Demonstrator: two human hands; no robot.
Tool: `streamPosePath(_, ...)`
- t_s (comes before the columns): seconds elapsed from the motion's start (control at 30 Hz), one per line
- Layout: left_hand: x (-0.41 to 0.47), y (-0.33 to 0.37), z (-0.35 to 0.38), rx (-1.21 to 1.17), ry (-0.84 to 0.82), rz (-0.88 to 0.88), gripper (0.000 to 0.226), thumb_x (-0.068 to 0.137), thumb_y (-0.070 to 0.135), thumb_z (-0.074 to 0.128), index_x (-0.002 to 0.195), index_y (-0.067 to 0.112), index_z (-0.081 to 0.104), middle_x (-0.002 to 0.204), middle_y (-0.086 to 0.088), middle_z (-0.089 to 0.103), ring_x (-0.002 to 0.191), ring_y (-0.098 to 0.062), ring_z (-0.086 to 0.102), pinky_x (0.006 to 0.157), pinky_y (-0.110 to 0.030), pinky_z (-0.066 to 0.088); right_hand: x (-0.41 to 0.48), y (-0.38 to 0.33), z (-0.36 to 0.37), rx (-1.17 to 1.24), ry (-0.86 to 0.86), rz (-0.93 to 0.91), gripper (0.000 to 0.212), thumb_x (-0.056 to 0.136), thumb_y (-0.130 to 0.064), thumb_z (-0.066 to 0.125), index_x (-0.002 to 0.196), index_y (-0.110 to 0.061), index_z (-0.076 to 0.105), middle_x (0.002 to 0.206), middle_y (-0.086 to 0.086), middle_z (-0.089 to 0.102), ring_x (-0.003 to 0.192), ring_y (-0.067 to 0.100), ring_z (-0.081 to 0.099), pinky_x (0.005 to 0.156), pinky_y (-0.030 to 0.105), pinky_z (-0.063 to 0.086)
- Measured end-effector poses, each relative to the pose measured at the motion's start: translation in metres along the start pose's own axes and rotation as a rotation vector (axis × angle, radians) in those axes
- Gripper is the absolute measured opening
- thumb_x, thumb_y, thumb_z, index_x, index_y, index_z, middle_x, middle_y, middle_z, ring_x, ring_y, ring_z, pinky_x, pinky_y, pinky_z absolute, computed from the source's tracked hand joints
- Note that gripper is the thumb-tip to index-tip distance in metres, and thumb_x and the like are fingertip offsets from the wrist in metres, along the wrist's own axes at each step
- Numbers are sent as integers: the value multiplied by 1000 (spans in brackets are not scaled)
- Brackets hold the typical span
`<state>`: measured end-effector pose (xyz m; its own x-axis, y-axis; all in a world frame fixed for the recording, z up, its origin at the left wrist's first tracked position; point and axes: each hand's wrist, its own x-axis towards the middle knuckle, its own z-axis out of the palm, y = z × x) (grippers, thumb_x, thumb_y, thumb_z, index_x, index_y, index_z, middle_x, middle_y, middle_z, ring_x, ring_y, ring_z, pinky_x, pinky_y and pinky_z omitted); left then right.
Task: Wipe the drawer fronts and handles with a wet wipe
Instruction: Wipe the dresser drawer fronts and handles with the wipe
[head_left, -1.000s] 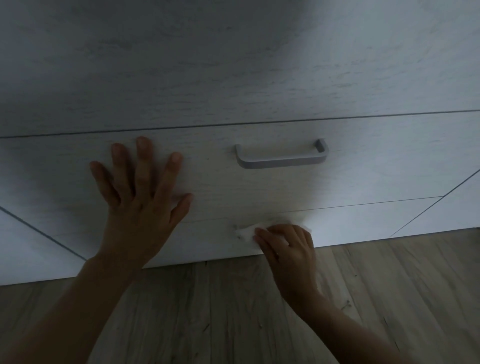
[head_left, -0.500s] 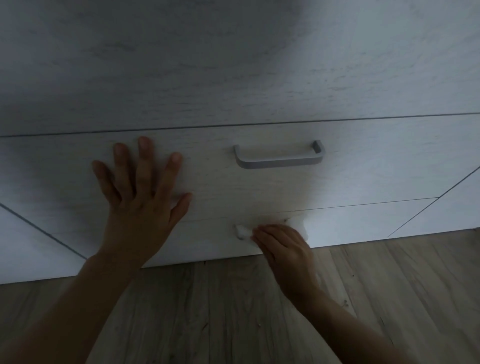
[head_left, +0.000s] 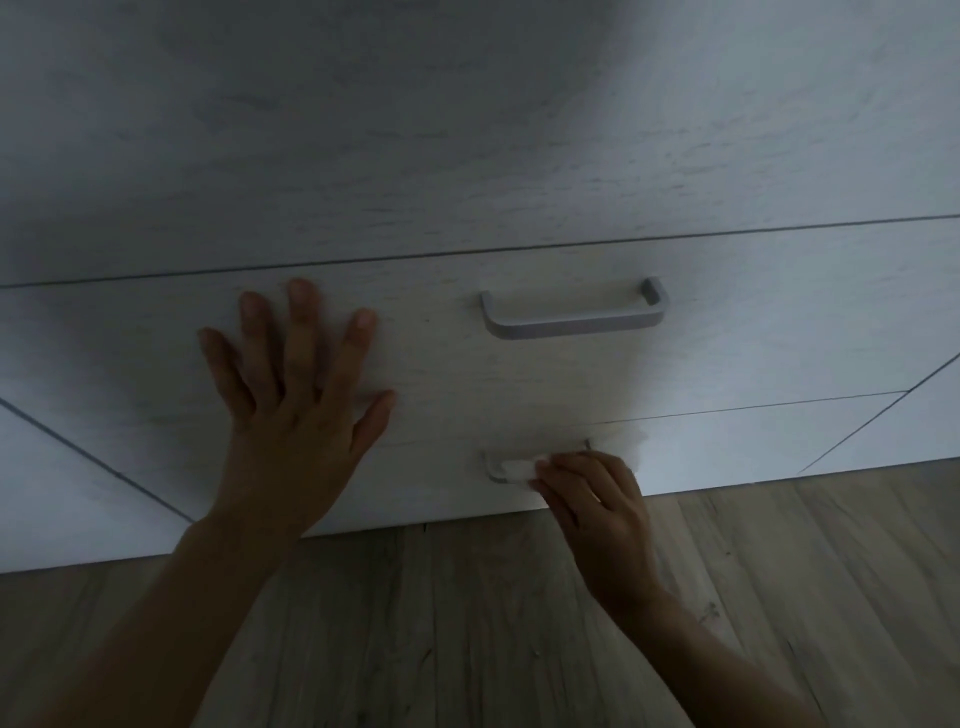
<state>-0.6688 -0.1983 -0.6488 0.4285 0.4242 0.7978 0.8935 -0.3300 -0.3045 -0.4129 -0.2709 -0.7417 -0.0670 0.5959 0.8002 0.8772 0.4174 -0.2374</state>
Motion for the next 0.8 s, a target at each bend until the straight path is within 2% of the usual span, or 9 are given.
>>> streamPosePath(0.2,0,0,1,-17,1,-3,80,102,46,47,159,18,-2,162,-11,-22,149,-36,-19,117,-58,-9,13,-28,28,57,-88,-144,16,89,-14,62,94,-4,74,92,8,69,87,20,58,70,31,51)
streamPosePath(0.37,-9,10,0,-76,22,-22,75,102,37,48,159,18,2,159,-21,0,151,-34,-11,118,-58,0,4,-4,8,56,-64,-66,17,90,-18,64,96,-5,74,94,7,69,88,19,60,71,32,53)
streamPosePath(0.53,-29,19,8,-47,-13,77,76,100,37,50,159,15,6,165,-14,-9,151,-35,-8,116,-61,9,3,10,-3,-16,-58,-68,22,89,-20,63,96,-3,74,93,10,71,91,19,58,73,32,54)
streamPosePath(0.7,-31,23,18,-30,15,43,74,102,42,47,159,15,8,165,-14,-9,151,-36,-9,119,-60,3,14,-12,13,27,-127,-197,16,89,-16,64,95,-6,75,91,7,70,87,17,57,71,27,49)
streamPosePath(0.8,-30,22,21,-21,25,44,73,103,42,47,159,16,8,165,-13,-10,151,-36,-10,120,-59,0,14,-4,8,45,-118,-160,16,89,-18,65,93,-6,74,89,6,70,81,19,60,66,33,52)
